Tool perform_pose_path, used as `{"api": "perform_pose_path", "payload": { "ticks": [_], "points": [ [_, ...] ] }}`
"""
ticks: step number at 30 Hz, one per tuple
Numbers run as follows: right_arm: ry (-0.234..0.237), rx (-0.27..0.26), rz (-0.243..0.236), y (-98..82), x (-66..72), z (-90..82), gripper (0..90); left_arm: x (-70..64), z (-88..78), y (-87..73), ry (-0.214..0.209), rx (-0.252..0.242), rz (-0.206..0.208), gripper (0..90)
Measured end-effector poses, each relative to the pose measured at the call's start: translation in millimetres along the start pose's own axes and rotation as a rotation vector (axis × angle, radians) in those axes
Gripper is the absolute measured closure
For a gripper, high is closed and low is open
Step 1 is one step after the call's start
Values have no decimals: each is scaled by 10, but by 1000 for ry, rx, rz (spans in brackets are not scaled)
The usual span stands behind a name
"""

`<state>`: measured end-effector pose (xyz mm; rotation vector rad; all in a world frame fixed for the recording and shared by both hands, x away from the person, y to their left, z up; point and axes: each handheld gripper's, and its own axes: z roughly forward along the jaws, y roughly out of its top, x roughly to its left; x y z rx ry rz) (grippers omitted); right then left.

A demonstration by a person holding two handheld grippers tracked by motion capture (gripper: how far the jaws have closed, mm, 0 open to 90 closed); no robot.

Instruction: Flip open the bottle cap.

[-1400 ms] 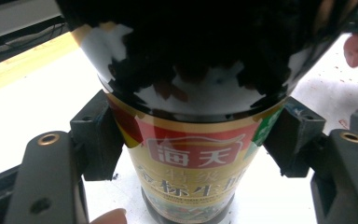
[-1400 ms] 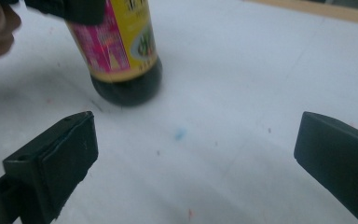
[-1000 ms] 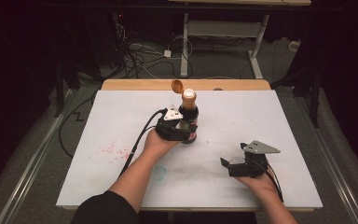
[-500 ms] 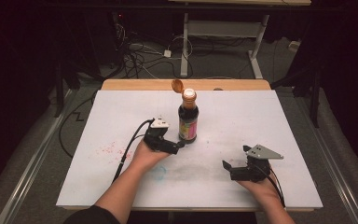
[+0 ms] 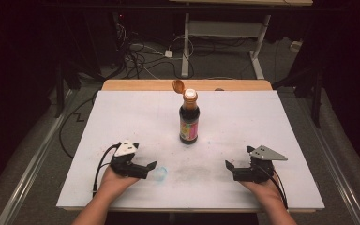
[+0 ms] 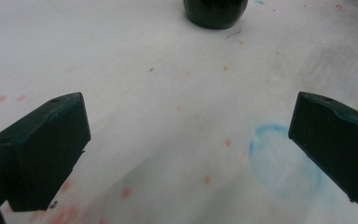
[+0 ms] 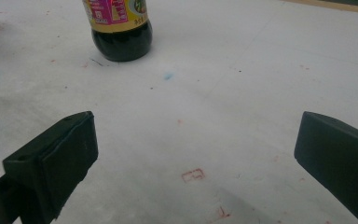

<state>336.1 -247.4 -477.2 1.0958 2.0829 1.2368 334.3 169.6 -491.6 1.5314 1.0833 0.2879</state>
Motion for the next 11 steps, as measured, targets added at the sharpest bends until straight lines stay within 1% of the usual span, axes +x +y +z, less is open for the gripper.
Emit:
{"api": "perform_pose_path", "payload": {
  "ticks": [1,2,3,4,5,6,9,11],
  "points": [
    [0,0,0,-1,2,-1,4,65,-113,-16,9,30,45,0],
    [-1,-1,-1,-1,2,0,4,115,-205,-27,16,48,74,0],
    [-2,-1,-1,0,2,2,4,190,-311,-23,17,112,154,0],
    [-2,0,0,0,2,5,4,212,-352,-31,23,117,162,0],
    [-4,0,-6,0,0,11,4,219,-372,-41,23,109,152,0],
    [-5,1,-8,0,3,17,4,32,-202,-63,32,-162,-146,0],
    [-5,3,-14,3,10,19,4,26,-203,-63,37,-175,-136,0],
    [-7,0,-18,-1,9,13,4,31,-199,-62,41,-176,-138,0]
  ]
}}
